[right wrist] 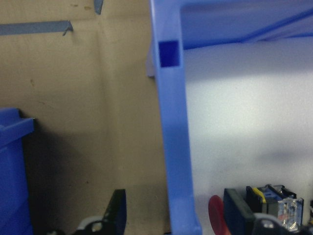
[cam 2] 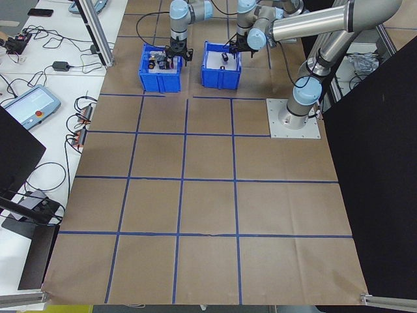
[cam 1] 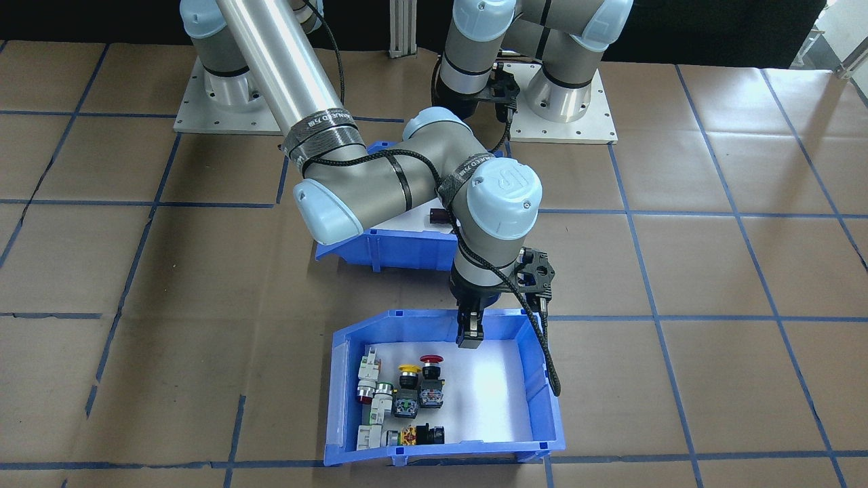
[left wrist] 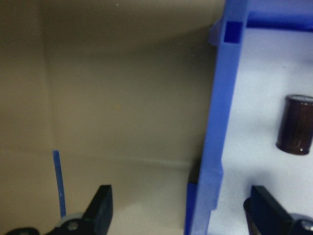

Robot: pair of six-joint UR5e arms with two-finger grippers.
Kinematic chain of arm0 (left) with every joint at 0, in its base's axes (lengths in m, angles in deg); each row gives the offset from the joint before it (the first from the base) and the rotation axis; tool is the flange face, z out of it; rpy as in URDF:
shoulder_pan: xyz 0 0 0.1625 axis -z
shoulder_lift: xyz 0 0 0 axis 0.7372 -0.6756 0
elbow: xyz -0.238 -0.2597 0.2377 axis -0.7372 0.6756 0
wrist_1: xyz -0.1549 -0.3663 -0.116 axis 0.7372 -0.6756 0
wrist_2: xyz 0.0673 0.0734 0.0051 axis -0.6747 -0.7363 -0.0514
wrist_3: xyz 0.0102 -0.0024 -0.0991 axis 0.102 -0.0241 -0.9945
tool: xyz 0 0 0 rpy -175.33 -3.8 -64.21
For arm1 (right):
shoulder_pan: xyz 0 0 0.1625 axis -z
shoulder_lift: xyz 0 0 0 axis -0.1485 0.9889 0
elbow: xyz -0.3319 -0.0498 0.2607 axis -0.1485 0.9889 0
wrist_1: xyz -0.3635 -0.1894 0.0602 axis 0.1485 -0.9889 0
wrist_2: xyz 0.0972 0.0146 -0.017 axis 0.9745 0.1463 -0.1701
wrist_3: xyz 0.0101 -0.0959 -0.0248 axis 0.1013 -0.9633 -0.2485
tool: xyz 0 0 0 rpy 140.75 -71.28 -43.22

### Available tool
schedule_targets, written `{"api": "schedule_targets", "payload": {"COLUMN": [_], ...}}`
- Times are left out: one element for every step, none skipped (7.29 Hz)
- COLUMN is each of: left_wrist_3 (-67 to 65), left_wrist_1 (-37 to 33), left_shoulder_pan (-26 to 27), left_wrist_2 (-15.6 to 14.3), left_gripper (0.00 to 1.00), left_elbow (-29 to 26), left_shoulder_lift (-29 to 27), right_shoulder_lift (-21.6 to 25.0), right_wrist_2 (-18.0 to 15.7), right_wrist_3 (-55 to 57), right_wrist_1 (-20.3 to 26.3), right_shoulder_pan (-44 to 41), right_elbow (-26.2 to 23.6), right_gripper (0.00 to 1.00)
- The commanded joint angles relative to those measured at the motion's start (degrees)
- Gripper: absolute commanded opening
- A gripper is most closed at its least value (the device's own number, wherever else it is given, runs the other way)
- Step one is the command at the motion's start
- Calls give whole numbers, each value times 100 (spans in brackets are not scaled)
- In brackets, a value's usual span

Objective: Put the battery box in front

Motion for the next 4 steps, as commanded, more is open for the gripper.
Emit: {"api": "schedule_targets", "payload": {"left_wrist_3": [18, -25, -60, -78], "left_wrist_1": [82, 73, 82, 99], "left_shoulder_pan": [2, 2, 11, 11], "left_wrist_2": [-58, -49, -40, 12], "left_gripper": [100, 100, 100, 100], "left_elbow": [52, 88, 97, 97], "left_shoulder_lift": [-21, -82, -170, -231], "right_shoulder_lift": [11, 55, 185, 352], "right_wrist_2": [-123, -124, -132, -141], "right_wrist_3": [-31, -31, -266, -408], "right_wrist_1": [3, -6, 2, 46], "right_shoulder_pan": [9, 27, 79, 193], "right_elbow": [67, 85, 68, 16], "right_gripper": [12, 5, 4, 4]}}
